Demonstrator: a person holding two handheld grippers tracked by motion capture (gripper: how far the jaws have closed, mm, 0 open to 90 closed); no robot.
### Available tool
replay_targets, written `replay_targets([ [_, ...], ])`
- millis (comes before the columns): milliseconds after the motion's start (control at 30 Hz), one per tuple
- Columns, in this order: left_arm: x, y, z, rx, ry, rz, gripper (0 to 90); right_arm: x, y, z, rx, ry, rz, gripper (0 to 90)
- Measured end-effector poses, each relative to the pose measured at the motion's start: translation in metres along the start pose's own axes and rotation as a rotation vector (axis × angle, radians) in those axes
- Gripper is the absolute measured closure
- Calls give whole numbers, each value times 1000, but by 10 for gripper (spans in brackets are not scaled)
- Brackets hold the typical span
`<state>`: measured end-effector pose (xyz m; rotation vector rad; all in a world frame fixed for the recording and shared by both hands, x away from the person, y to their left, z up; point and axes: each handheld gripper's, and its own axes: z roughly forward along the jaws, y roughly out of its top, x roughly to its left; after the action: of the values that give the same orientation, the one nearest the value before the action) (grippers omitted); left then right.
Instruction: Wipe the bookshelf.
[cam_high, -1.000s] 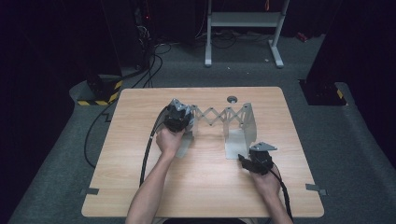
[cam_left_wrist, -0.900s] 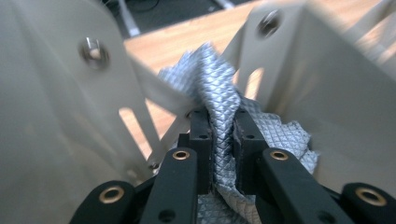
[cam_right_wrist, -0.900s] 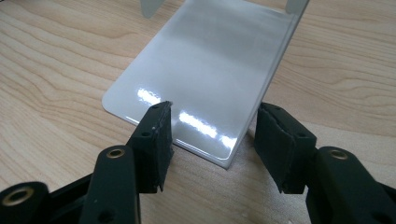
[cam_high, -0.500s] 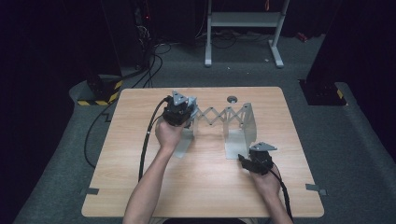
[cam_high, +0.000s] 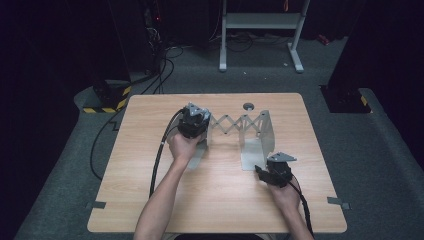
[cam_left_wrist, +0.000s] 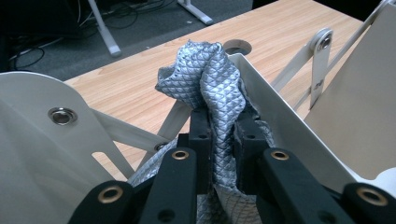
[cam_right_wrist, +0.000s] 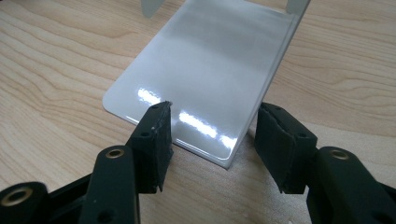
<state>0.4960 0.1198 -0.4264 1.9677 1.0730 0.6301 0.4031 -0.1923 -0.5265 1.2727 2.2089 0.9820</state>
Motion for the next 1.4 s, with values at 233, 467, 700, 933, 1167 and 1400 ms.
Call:
replay_targets([
  [233,-1,-23,22,77,-34,-21,803,0,0,0,-1,0,1,464],
  [467,0,-29,32,115,-42,-29,802,0,0,0,0,-1,-3,461],
  [700,0,-40,45,184,-50,-28,801,0,0,0,1,-1,-3,459],
  [933,3,-42,45,182,-66,-38,800,1,0,0,1,-3,-5,457],
  [1167,3,-25,24,98,-71,-37,801,1,0,0,2,-4,-7,456],
  [1400,4,-8,1,27,-74,-23,801,1,0,0,2,-4,-8,455],
])
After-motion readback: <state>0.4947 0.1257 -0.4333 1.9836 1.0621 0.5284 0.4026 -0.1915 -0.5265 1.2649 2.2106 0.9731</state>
